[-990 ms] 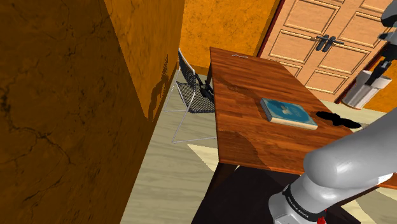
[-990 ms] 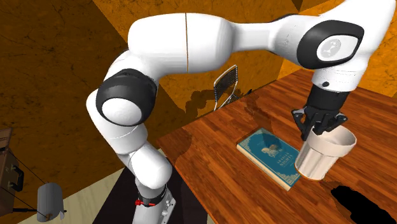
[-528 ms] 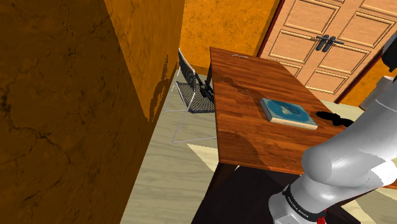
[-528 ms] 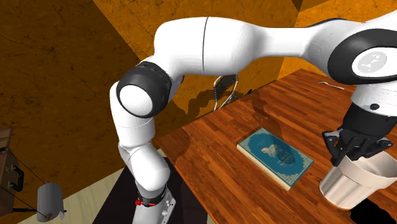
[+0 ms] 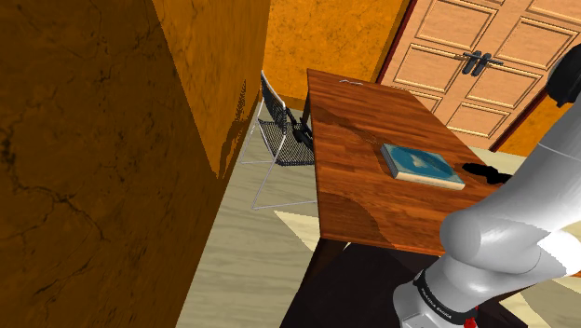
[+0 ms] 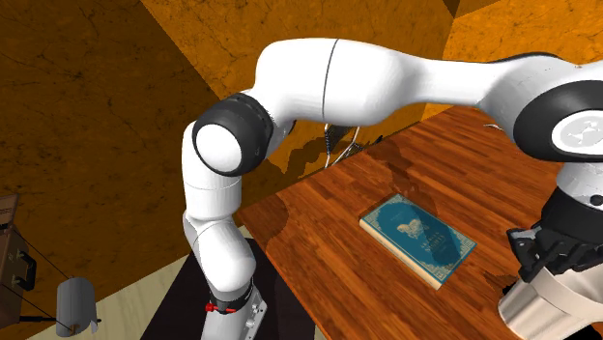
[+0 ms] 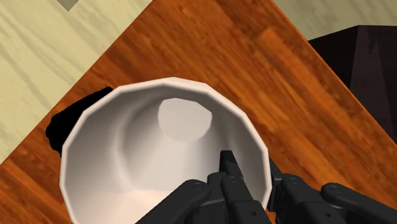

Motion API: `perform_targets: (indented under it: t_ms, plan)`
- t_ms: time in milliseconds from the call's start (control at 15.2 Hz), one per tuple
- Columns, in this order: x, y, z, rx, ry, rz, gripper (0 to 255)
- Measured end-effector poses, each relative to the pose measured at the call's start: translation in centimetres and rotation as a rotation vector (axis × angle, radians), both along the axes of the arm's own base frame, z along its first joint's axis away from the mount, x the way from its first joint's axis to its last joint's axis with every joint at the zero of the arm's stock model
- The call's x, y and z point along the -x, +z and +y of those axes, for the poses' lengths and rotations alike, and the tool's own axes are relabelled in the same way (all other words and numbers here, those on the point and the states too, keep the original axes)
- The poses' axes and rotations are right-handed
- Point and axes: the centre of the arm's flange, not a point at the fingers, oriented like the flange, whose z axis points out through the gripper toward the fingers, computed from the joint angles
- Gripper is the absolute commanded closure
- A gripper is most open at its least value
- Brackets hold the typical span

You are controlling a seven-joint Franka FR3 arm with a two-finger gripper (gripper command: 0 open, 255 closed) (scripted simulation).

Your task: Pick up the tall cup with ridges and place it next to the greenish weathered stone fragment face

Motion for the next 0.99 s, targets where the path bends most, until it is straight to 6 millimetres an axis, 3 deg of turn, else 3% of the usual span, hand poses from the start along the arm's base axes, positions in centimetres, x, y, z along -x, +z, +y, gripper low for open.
perform_targets:
  t_ms: [990]
  plan:
    - [0.2,-8.0,0.0,0.000,0.000,0.000,255]
